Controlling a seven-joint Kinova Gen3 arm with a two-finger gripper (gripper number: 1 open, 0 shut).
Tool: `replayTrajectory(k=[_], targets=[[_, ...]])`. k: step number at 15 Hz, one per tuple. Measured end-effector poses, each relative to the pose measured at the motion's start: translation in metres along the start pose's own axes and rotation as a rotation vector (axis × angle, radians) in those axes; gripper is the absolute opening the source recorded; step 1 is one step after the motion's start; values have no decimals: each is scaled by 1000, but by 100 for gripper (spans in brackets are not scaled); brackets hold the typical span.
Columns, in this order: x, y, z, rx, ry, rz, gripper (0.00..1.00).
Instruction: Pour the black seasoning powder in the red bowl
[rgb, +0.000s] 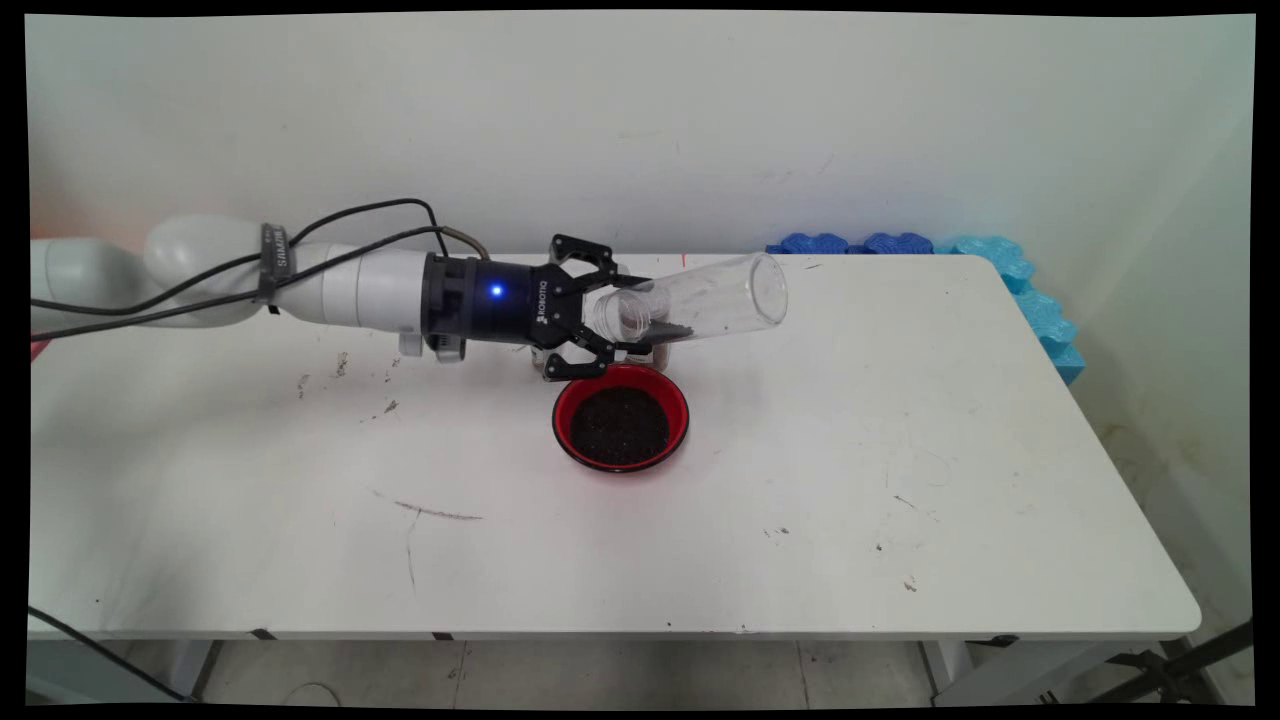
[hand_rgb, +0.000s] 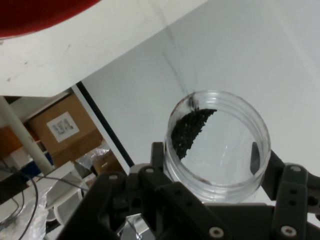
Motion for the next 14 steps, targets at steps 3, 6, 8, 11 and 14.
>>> replayTrajectory(k=[3, 6, 8, 11, 14], targets=[[2, -2, -2, -3, -26, 12, 0], [5, -4, -4, 0, -46, 26, 0], [7, -6, -5, 3, -55, 33, 0], [8, -9, -7, 8, -66, 40, 0], [9, -8, -7, -4, -69, 26, 0]])
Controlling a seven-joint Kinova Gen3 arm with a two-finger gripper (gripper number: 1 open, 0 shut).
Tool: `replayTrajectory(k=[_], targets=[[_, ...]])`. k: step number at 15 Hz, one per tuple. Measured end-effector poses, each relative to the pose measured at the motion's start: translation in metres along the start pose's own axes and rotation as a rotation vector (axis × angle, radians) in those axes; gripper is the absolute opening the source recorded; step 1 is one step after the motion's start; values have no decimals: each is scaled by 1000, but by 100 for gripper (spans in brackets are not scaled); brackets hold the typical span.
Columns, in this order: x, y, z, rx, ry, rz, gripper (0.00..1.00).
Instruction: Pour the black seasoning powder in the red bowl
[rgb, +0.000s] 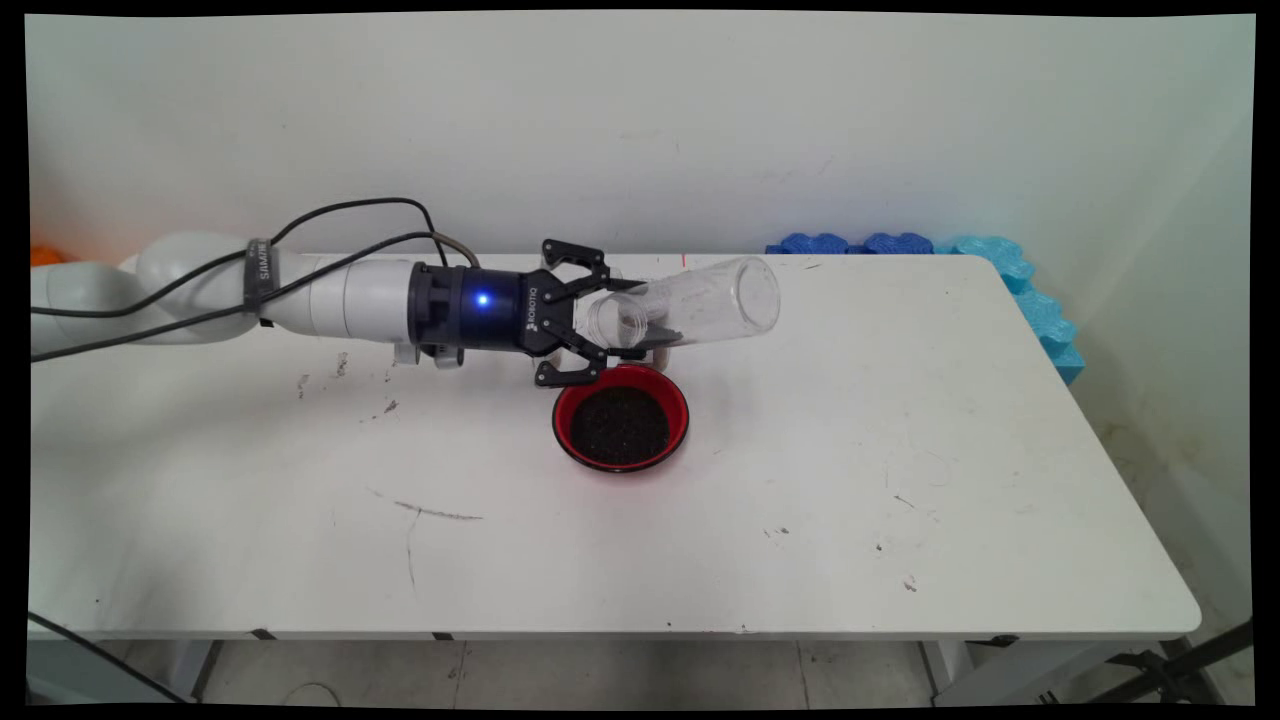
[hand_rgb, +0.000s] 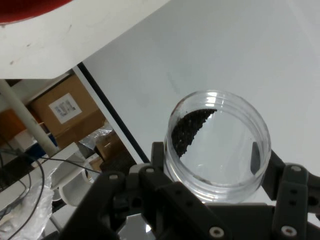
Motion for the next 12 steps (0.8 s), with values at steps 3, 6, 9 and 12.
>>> replayTrajectory(k=[3, 6, 9, 12], targets=[[0, -1, -1, -3, -6, -2, 0], [-1, -2, -4, -1, -20, 4, 0], [-1, -3, -6, -2, -31, 11, 0], [-1, -4, -8, -2, -36, 18, 0]])
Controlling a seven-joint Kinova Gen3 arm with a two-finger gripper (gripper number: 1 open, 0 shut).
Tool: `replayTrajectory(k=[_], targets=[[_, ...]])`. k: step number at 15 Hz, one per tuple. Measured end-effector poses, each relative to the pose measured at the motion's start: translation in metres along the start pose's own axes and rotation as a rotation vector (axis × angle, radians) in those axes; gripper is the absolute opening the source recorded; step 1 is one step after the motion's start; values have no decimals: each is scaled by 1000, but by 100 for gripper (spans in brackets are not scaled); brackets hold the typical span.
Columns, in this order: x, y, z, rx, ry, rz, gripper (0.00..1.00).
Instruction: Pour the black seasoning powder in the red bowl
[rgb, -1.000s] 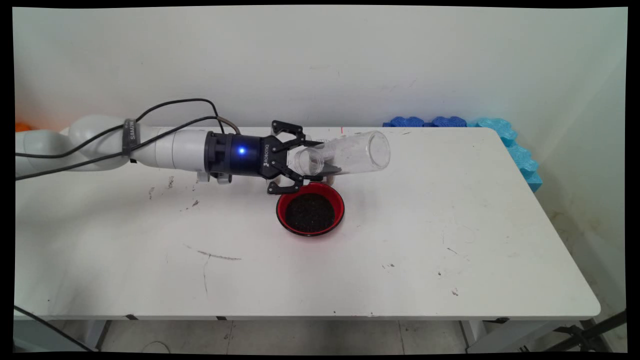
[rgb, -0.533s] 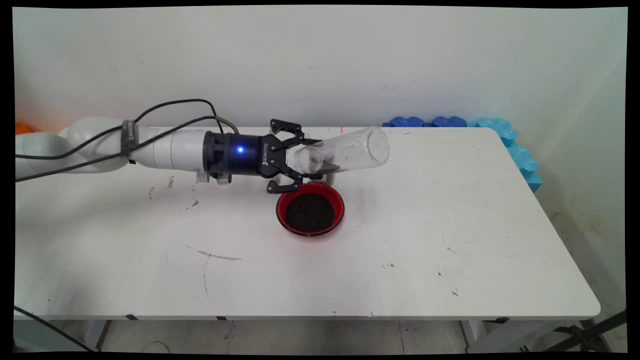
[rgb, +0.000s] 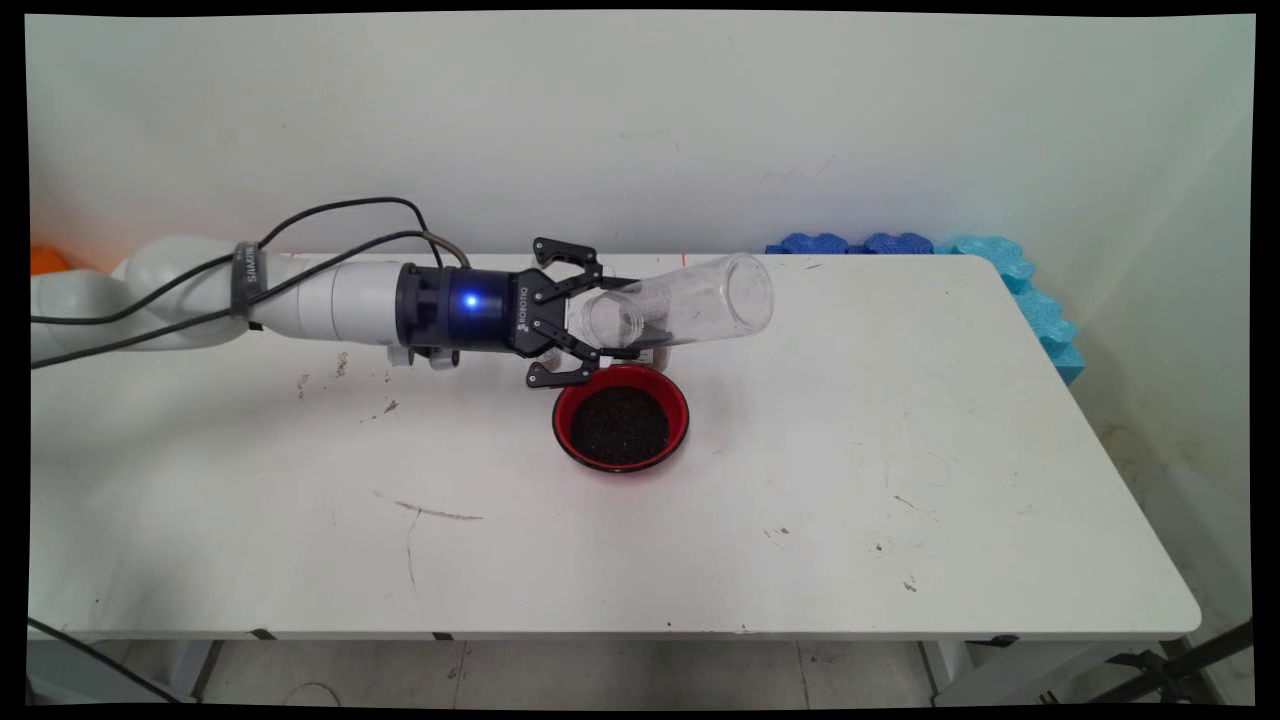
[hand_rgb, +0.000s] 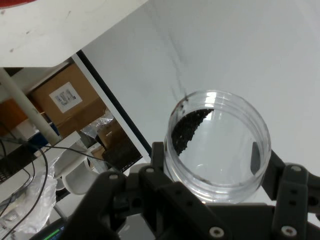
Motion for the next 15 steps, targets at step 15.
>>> replayTrajectory(k=[15], targets=[[10, 3, -2, 19, 8, 116, 0]])
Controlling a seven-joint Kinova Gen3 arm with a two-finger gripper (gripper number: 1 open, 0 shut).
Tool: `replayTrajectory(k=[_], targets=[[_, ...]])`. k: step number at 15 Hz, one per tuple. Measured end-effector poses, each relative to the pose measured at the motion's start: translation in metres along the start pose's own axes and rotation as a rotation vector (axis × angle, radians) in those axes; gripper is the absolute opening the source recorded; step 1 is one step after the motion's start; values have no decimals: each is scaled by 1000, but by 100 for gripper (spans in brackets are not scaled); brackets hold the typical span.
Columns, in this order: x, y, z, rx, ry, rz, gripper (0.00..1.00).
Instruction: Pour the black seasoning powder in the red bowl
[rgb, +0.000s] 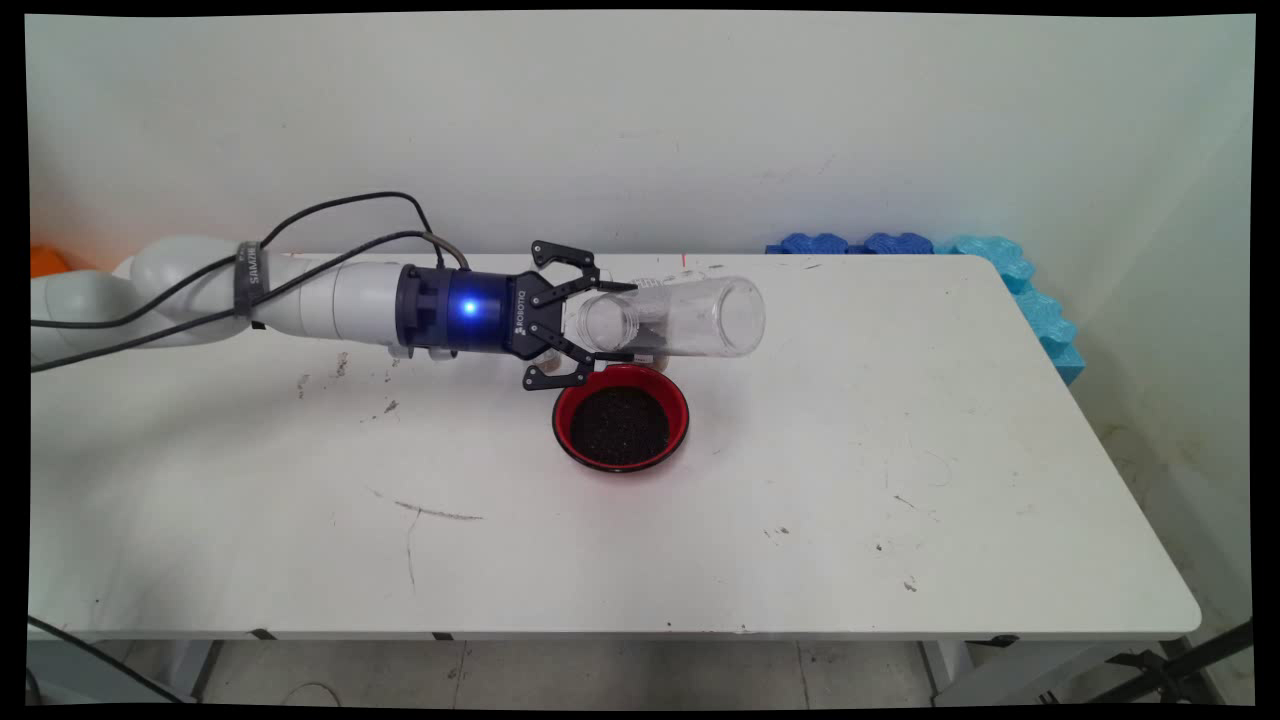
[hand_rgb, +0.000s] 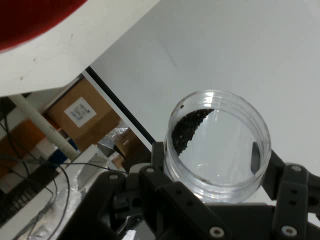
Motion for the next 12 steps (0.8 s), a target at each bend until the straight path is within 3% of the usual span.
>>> replayTrajectory(k=[12], targets=[[-3, -2, 1, 59, -6, 209, 0]])
